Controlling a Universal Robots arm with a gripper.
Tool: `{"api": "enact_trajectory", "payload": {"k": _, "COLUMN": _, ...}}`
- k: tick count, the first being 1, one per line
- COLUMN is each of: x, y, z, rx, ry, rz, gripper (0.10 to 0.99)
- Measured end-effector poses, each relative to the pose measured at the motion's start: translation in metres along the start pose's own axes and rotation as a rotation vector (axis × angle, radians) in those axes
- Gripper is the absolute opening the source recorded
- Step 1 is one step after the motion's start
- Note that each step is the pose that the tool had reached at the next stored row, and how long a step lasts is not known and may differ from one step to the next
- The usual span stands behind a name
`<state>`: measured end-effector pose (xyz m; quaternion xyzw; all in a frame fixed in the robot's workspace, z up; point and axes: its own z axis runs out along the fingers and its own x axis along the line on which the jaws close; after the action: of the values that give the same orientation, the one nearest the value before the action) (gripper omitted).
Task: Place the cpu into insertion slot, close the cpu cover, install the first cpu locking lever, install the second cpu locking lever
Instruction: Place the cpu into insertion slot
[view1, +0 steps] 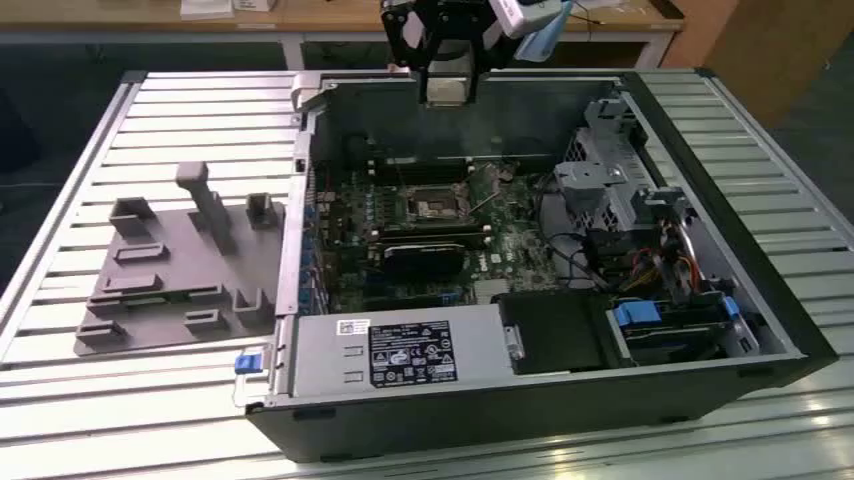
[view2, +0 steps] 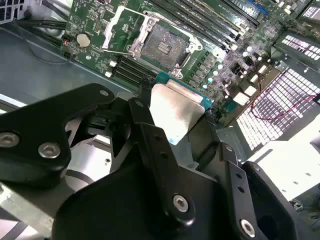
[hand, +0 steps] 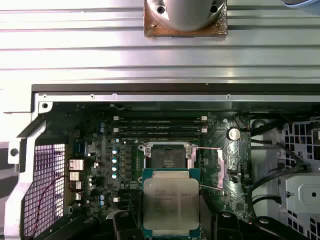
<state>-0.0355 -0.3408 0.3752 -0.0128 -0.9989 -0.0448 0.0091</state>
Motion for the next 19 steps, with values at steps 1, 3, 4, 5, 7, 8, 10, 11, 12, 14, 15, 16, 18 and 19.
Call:
{"api": "enact_trajectory", "payload": {"k": 1, "x": 0.0000, "y": 0.0000, "z": 0.0000, "rx": 0.000, "ry": 0.0000, "rz": 0.000, "gripper": 0.541}}
{"api": "enact_trajectory", "payload": {"k": 3, "x": 0.0000, "y": 0.0000, "z": 0.0000, "rx": 0.000, "ry": 0.0000, "rz": 0.000, "gripper": 0.541}}
{"api": "enact_trajectory", "payload": {"k": 4, "x": 0.0000, "y": 0.0000, "z": 0.0000, "rx": 0.000, "ry": 0.0000, "rz": 0.000, "gripper": 0.541}}
{"api": "enact_trajectory", "payload": {"k": 5, "x": 0.0000, "y": 0.0000, "z": 0.0000, "rx": 0.000, "ry": 0.0000, "rz": 0.000, "gripper": 0.541}}
{"api": "enact_trajectory", "payload": {"k": 7, "x": 0.0000, "y": 0.0000, "z": 0.0000, "rx": 0.000, "ry": 0.0000, "rz": 0.000, "gripper": 0.541}}
{"api": "enact_trajectory", "payload": {"k": 8, "x": 0.0000, "y": 0.0000, "z": 0.0000, "rx": 0.000, "ry": 0.0000, "rz": 0.000, "gripper": 0.541}}
{"api": "enact_trajectory", "payload": {"k": 10, "x": 0.0000, "y": 0.0000, "z": 0.0000, "rx": 0.000, "ry": 0.0000, "rz": 0.000, "gripper": 0.541}}
{"api": "enact_trajectory", "payload": {"k": 11, "x": 0.0000, "y": 0.0000, "z": 0.0000, "rx": 0.000, "ry": 0.0000, "rz": 0.000, "gripper": 0.541}}
{"api": "enact_trajectory", "payload": {"k": 12, "x": 0.0000, "y": 0.0000, "z": 0.0000, "rx": 0.000, "ry": 0.0000, "rz": 0.000, "gripper": 0.541}}
{"api": "enact_trajectory", "payload": {"k": 14, "x": -0.0001, "y": 0.0000, "z": 0.0008, "rx": 0.000, "ry": -0.0002, "rz": 0.000, "gripper": 0.541}}
{"api": "enact_trajectory", "payload": {"k": 15, "x": -0.0001, "y": -0.0002, "z": 0.0020, "rx": 0.000, "ry": -0.0004, "rz": 0.000, "gripper": 0.541}}
{"api": "enact_trajectory", "payload": {"k": 16, "x": -0.0001, "y": -0.0003, "z": 0.0036, "rx": 0.000, "ry": -0.0006, "rz": 0.000, "gripper": 0.541}}
{"api": "enact_trajectory", "payload": {"k": 18, "x": -0.0001, "y": -0.0006, "z": 0.0072, "rx": 0.000, "ry": -0.0011, "rz": 0.000, "gripper": 0.541}}
{"api": "enact_trajectory", "payload": {"k": 19, "x": -0.0002, "y": -0.0008, "z": 0.0090, "rx": 0.000, "ry": -0.0014, "rz": 0.000, "gripper": 0.541}}
